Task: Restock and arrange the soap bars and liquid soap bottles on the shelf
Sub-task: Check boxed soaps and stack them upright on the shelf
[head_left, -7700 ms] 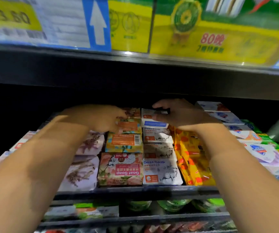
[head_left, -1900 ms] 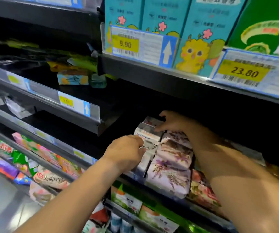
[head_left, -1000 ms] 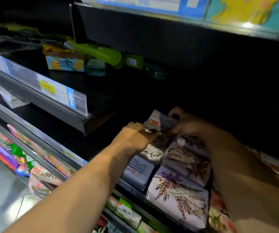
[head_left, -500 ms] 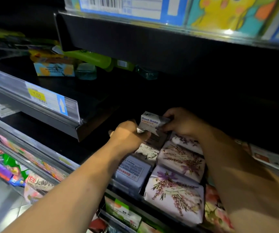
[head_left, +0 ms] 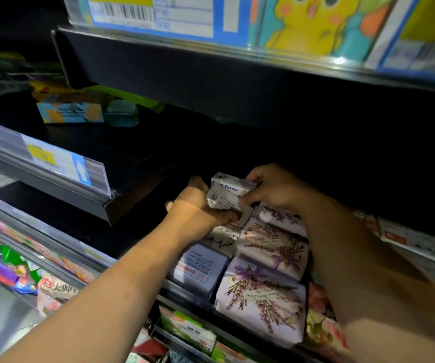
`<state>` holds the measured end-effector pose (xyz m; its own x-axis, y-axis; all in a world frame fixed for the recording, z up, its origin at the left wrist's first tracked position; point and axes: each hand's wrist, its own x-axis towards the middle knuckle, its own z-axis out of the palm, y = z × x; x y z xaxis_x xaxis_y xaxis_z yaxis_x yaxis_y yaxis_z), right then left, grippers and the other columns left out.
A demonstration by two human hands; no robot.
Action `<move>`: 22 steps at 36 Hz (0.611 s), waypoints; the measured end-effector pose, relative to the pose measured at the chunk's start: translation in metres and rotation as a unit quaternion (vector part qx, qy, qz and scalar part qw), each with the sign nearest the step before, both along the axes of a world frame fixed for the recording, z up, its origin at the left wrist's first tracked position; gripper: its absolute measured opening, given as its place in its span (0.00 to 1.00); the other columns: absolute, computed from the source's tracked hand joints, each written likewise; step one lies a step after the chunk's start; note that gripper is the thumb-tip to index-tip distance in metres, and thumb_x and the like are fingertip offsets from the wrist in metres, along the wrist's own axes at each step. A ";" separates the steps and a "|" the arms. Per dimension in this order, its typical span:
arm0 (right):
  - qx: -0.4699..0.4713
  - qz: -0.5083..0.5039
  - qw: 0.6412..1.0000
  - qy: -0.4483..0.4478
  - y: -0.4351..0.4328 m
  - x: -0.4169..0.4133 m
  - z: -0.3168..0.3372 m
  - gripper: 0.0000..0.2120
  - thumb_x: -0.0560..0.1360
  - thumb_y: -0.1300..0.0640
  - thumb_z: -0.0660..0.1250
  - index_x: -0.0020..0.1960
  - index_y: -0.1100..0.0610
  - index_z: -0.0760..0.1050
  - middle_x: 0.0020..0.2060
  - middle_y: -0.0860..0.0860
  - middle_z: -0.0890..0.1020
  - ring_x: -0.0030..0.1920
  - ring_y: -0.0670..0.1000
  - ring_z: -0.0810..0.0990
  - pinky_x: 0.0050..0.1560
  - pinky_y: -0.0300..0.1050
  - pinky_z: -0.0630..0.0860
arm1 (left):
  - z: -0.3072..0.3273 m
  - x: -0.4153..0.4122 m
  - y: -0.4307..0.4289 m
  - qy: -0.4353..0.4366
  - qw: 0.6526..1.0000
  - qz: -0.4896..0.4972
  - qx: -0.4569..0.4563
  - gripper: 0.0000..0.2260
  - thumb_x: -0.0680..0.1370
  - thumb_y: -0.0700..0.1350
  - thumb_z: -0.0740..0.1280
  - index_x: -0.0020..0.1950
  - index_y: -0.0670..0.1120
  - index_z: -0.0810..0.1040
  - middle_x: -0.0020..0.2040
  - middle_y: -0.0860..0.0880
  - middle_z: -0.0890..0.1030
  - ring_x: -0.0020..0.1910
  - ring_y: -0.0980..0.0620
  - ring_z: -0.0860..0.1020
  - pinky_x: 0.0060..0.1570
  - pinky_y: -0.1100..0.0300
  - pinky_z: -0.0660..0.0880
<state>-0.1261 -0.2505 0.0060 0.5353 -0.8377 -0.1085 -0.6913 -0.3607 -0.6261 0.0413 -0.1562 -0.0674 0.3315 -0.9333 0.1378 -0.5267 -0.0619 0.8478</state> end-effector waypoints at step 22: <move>0.108 -0.058 0.988 -0.097 -0.087 -0.036 0.006 0.44 0.51 0.28 0.79 0.64 0.42 0.76 0.59 0.47 0.82 0.59 0.53 0.82 0.59 0.56 0.79 | 0.033 -0.015 0.030 0.065 0.985 0.060 -0.145 0.19 0.73 0.37 0.71 0.50 0.59 0.69 0.46 0.52 0.80 0.46 0.54 0.81 0.44 0.53 0.81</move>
<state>-0.1617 -0.3371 0.0121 0.4660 -0.8629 -0.1954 -0.5788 -0.1303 -0.8050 0.0263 -0.1258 -0.0340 0.4704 -0.8139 0.3411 -0.4153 0.1369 0.8993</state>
